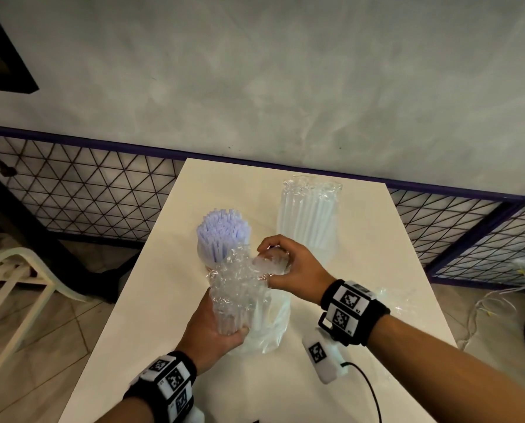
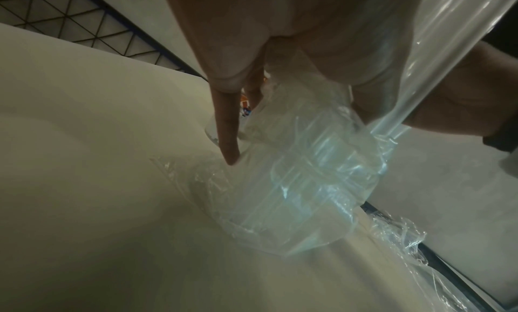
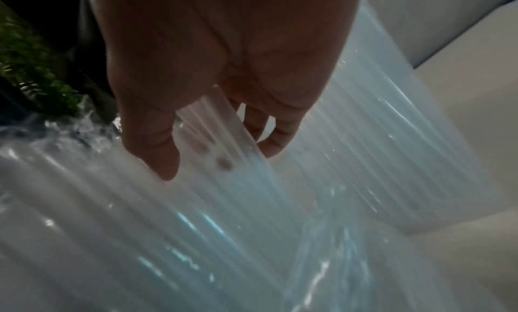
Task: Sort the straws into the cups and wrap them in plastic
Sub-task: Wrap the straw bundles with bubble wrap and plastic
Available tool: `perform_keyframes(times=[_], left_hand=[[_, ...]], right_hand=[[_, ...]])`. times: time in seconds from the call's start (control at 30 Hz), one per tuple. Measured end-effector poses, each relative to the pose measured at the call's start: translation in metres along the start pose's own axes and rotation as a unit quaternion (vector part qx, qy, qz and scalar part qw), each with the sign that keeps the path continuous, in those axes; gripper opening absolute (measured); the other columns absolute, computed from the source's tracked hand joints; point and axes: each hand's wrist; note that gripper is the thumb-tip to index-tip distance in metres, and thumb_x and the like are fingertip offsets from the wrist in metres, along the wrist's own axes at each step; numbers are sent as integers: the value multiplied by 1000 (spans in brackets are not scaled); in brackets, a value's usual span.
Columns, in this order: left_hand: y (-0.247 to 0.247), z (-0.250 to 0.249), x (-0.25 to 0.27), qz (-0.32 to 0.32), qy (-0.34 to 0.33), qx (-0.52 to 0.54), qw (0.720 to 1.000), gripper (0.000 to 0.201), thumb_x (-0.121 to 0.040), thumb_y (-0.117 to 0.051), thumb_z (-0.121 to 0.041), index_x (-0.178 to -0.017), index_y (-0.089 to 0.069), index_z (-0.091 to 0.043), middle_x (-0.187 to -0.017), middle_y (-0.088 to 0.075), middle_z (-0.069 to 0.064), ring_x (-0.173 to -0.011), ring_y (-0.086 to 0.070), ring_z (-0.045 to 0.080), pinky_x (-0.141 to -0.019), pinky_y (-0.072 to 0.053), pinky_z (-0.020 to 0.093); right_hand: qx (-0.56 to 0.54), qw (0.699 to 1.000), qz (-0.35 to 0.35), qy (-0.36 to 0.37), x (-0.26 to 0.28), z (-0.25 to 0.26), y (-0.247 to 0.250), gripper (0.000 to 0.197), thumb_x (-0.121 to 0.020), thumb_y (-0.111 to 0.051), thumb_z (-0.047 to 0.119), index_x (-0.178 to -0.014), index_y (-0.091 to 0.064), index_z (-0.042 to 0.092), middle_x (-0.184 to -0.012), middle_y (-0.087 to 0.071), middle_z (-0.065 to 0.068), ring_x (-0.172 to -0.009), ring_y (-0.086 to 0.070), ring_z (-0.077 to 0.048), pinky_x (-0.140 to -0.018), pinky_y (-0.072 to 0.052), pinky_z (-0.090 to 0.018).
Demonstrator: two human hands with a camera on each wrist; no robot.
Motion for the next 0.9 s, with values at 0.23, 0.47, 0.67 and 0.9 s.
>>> perform_keyframes(times=[0.23,0.47,0.67,0.9], left_hand=[[-2,-1,2,-11,29,27,999,70,-65,-86,-22,-126,-52,-29,-108,-65,-27,-103,-63,-4,-86,-47,9],[-2,-3,2,-14,20,15,1000,69,-66,-86,-21,-126,-52,-27,-110,-63,-29,-104,-60,-7,-84,-42,2],[-1,0,2,-11,35,4,999,75,-60,-83,-38,-128,-50,-34,-112,-62,-30,-105,-60,-7,-92,-46,19],[0,10,0,-4,42,5,999,69,-60,-84,-41,-122,-58,-24,-107,-69,-18,-103,-65,3,-97,-52,36]], right_hand=[[26,997,-64,-31,8,-20,-16,31,-58,-68,40,-88,-67,34,-101,-66,10,-101,-61,-10,-93,-49,-28],[44,993,-62,-90,12,-36,-9,54,-53,-78,53,-102,-70,31,-109,-69,8,-103,-65,-6,-97,-52,-33],[91,989,-90,-69,7,-20,5,55,-58,-75,62,-88,-71,15,-85,-73,-4,-81,-70,-20,-79,-57,-43],[100,991,-84,-13,-1,46,43,13,-78,-82,28,-82,-72,21,-75,-73,5,-68,-69,-3,-65,-57,-22]])
Point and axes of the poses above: each hand's wrist, its own x-axis away from the middle knuckle, its own y-axis out of the back of the hand, z = x × y
